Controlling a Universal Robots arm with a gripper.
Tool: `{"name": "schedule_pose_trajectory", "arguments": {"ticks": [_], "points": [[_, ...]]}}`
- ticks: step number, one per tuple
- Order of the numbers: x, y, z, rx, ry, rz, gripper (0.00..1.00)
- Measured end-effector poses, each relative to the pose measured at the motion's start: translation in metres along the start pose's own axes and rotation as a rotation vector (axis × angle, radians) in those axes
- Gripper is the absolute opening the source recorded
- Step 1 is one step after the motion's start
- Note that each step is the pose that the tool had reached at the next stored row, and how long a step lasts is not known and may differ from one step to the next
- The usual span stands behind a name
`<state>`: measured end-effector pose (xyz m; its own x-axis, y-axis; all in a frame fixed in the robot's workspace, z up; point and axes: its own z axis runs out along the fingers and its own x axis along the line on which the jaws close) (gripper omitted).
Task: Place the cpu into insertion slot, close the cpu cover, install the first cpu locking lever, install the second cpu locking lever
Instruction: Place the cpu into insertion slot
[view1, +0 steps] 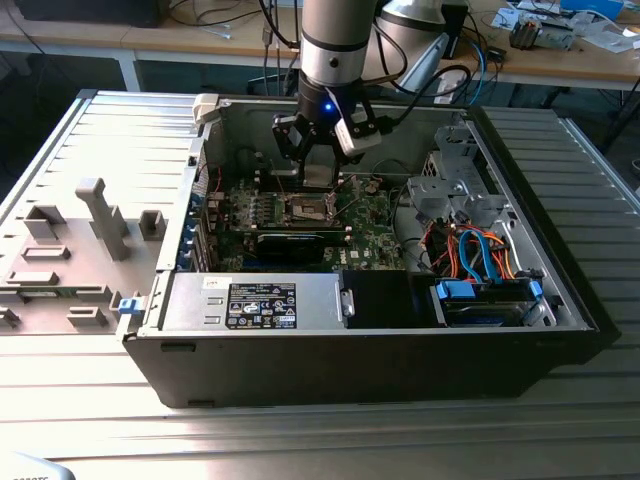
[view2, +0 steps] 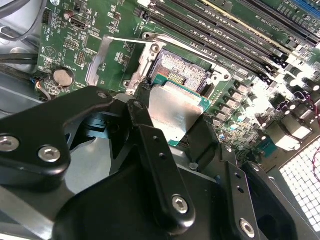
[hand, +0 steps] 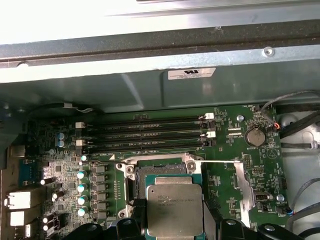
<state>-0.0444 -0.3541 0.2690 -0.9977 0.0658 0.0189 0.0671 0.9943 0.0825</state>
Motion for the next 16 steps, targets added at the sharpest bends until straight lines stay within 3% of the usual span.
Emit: {"name": "schedule_pose_trajectory", "arguments": {"ticks": [7, 16], "points": [[0.0002, 0.0003, 0.0000, 0.0058, -0.0005, 0.003, 0.54], [0.0011, 0.0003, 0.0002, 0.0069, -0.0012, 0.011, 0.54]]}}
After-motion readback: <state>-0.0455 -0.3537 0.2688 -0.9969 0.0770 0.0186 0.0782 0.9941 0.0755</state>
